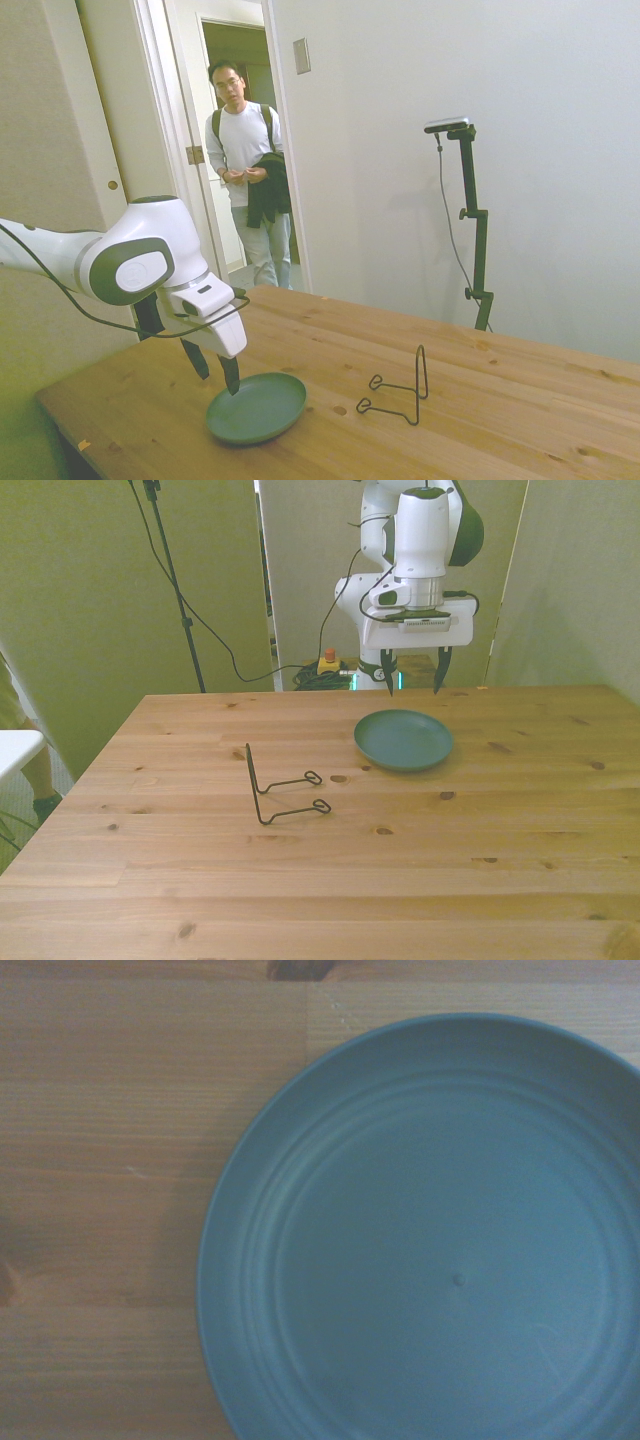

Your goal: Load the plate

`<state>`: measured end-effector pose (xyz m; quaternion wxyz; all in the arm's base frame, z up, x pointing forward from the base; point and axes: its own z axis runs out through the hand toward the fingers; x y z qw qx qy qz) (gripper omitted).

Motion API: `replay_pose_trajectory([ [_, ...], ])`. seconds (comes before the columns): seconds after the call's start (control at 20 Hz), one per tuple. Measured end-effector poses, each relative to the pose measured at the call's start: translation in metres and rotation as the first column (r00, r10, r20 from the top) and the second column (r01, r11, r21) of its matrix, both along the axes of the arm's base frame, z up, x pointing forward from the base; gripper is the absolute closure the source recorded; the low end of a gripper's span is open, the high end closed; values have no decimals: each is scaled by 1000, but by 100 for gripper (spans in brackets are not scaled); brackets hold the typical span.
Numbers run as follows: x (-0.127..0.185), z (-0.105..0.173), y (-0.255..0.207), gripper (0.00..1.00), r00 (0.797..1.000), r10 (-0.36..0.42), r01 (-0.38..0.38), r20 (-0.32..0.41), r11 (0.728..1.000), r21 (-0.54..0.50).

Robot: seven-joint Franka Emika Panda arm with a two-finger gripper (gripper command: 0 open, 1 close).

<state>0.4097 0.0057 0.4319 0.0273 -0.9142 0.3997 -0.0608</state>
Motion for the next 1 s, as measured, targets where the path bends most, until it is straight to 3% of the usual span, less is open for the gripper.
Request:
replay_pose_trajectory([
  [0.35, 4, -7, -26, 0, 1000, 25, -25, -15, 999, 33],
  [0.5, 11, -9, -54, 0, 997, 74, -74, -22, 997, 34],
  [0.8, 31, -6, -88, 0, 986, 160, -163, -51, 985, -52],
  [1.0, 36, -1, -106, 0, 985, 162, -166, -52, 983, -80],
])
